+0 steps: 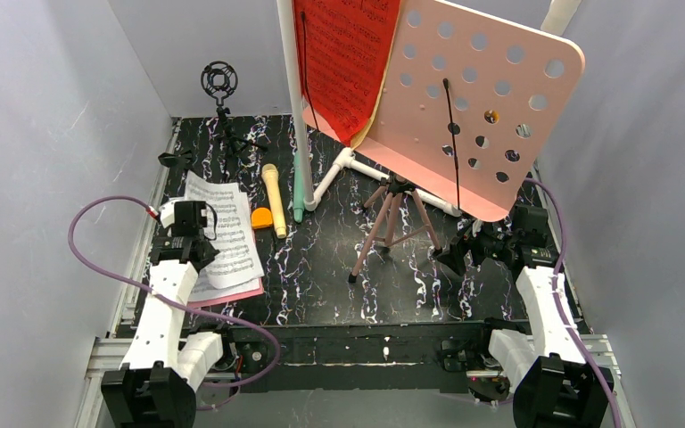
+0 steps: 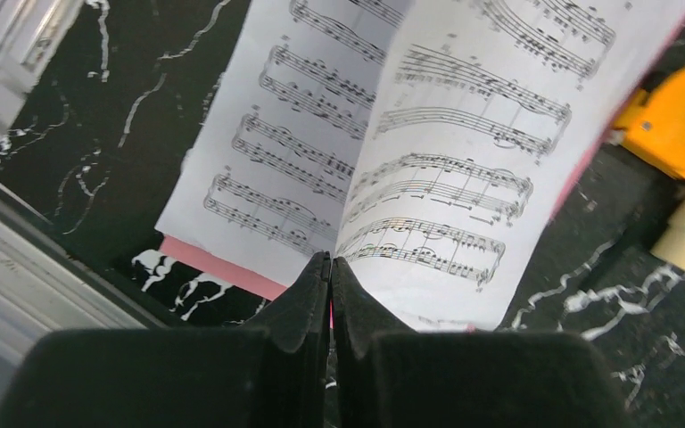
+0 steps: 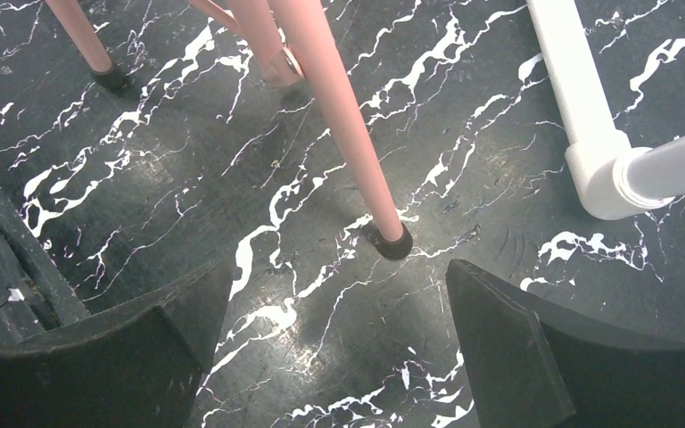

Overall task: Pack up the instrument practice props
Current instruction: Place the sheet music at the corner of the board, then pick up the sheet music from the music stand, then place the sheet music at the corner of the board.

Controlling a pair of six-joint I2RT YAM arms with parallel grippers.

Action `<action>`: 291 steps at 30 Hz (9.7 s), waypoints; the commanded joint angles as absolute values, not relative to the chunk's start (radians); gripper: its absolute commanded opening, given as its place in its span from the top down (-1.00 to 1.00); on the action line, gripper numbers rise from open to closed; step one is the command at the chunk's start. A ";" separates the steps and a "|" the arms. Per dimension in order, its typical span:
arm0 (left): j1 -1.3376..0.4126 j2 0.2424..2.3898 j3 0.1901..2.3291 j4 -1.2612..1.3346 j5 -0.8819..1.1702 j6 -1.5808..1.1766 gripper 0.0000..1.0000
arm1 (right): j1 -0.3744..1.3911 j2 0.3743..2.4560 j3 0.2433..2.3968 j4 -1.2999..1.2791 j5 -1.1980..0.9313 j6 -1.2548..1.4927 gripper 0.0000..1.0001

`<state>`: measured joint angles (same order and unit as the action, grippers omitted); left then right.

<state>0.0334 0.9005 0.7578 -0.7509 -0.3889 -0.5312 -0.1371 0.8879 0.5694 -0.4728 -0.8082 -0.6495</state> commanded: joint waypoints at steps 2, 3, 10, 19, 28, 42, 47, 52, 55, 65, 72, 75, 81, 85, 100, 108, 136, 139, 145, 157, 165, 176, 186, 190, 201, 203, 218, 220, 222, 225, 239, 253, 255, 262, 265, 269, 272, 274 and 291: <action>0.093 0.951 0.775 -0.742 -0.487 -0.500 1.00 | -0.135 0.877 0.621 -0.507 -0.860 -0.682 -1.00; 0.098 0.964 0.781 -0.744 -0.490 -0.496 1.00 | -0.133 0.880 0.623 -0.510 -0.863 -0.683 -1.00; 0.102 1.019 0.842 -0.779 -0.500 -0.476 0.76 | -0.120 0.893 0.628 -0.521 -0.869 -0.697 -1.00; 0.101 0.979 0.989 -0.934 -0.436 -0.559 -0.59 | -0.108 0.886 0.624 -0.523 -0.856 -0.706 -1.00; 0.097 0.765 1.024 -0.923 0.073 -0.475 -0.96 | -0.109 0.850 0.615 -0.504 -0.838 -0.696 -1.00; -0.088 0.630 1.173 -0.815 0.628 -0.484 -0.96 | -0.123 0.912 0.604 -0.476 -0.793 -0.702 -1.00; -0.102 0.643 1.203 -0.734 0.663 -0.504 -0.96 | -0.149 0.949 0.627 -0.517 -0.862 -0.703 -1.00; -0.126 0.666 1.248 -0.681 0.684 -0.520 -0.93 | -0.177 0.975 0.644 -0.550 -0.909 -0.708 -1.00; -0.146 0.687 1.282 -0.635 0.691 -0.541 -0.92 | -0.203 0.997 0.660 -0.546 -0.923 -0.670 -1.00; -0.407 0.860 1.453 -0.556 0.532 -0.488 -0.92 | -0.285 1.026 0.703 -0.509 -0.818 -0.581 -1.00; -0.666 1.016 1.676 -0.627 0.280 -0.330 -0.92 | -0.325 1.007 0.686 -0.473 -0.774 -0.551 -1.00; -0.740 1.078 1.760 -0.637 0.159 -0.276 -0.86 | -0.328 1.008 0.680 -0.453 -0.760 -0.539 -1.00; -0.913 1.220 1.919 -0.652 -0.148 -0.127 -0.61 | -0.330 1.013 0.680 -0.451 -0.750 -0.537 -1.00; -1.024 1.327 2.036 -0.661 -0.316 0.020 -0.48 | -0.331 1.006 0.677 -0.451 -0.748 -0.538 -1.00; -1.126 1.494 2.158 -0.650 -0.595 0.201 -0.43 | -0.333 1.009 0.673 -0.449 -0.744 -0.545 -1.00; -1.040 1.493 2.232 -0.788 -0.422 0.007 -0.37 | -0.333 1.012 0.670 -0.448 -0.743 -0.546 -1.00; -0.998 1.553 2.223 -0.742 -0.406 0.099 0.12 | -0.333 1.027 0.672 -0.457 -0.750 -0.558 -1.00; -0.997 1.556 2.213 -0.729 -0.408 0.108 0.12 | -0.333 1.029 0.673 -0.457 -0.752 -0.559 -1.00; -0.997 1.532 2.138 -0.652 -0.418 0.152 0.13 | -0.333 1.034 0.673 -0.460 -0.753 -0.561 -1.00; -0.998 1.491 2.057 -0.585 -0.472 0.189 0.35 | -0.333 1.038 0.673 -0.462 -0.755 -0.563 -1.00; -0.999 1.460 2.017 -0.557 -0.468 0.198 0.81 | -0.333 1.040 0.673 -0.463 -0.756 -0.565 -1.00; -0.999 1.361 1.924 -0.517 -0.224 0.159 1.00 | -0.333 1.043 0.673 -0.465 -0.760 -0.566 -1.00; -1.000 1.290 1.850 -0.491 -0.015 0.076 1.00 | -0.333 1.045 0.673 -0.466 -0.765 -0.565 -1.00; -0.999 1.278 1.811 -0.486 0.000 0.061 1.00 | -0.333 1.045 0.672 -0.466 -0.764 -0.568 -1.00; -0.999 1.254 1.754 -0.436 0.159 0.006 1.00 | -0.333 1.045 0.672 -0.469 -0.766 -0.570 -1.00; -0.999 1.244 1.736 -0.425 0.183 -0.025 1.00 | -0.333 1.047 0.672 -0.471 -0.766 -0.571 -1.00; -0.999 1.097 1.563 -0.411 0.271 -0.083 1.00 | -0.333 1.054 0.675 -0.481 -0.774 -0.577 -1.00; -0.999 1.062 1.520 -0.427 0.273 -0.094 1.00 | -0.333 1.054 0.675 -0.482 -0.774 -0.578 -1.00; -1.000 1.024 1.473 -0.453 0.274 -0.110 1.00 | -0.333 1.053 0.674 -0.483 -0.776 -0.578 -1.00; -1.000 0.963 1.399 -0.490 0.279 -0.139 1.00 | -0.333 1.054 0.673 -0.486 -0.786 -0.580 -1.00; -0.999 0.799 1.040 -0.625 0.260 -0.307 1.00 | -0.333 1.045 0.678 -0.517 -0.864 -0.610 -1.00; -0.999 0.942 0.623 -0.113 0.257 -0.506 1.00 | -0.333 1.049 0.701 -0.579 -1.090 -0.612 -1.00; -0.999 0.971 0.615 -0.077 0.252 -0.530 1.00 | -0.332 1.048 0.704 -0.597 -1.111 -0.621 -1.00; -0.999 0.989 0.704 -0.174 0.070 -0.602 1.00 | -0.332 1.048 0.709 -0.623 -1.128 -0.650 -1.00; -0.999 0.982 0.785 -0.307 -0.098 -0.640 1.00 | -0.332 1.046 0.709 -0.626 -1.122 -0.658 -1.00; -1.000 0.946 0.854 -0.468 -0.316 -0.702 1.00 | -0.332 1.046 0.708 -0.627 -1.113 -0.664 -1.00; -0.999 0.904 0.882 -0.545 -0.416 -0.717 1.00 | -0.332 1.045 0.709 -0.628 -1.106 -0.667 -1.00; -0.999 0.883 0.907 -0.609 -0.500 -0.723 1.00 | -0.332 1.046 0.709 -0.626 -1.101 -0.669 -1.00; -0.615 0.976 1.105 -0.803 -0.603 -0.289 1.00 | -0.333 1.042 0.706 -0.625 -1.068 -0.678 -1.00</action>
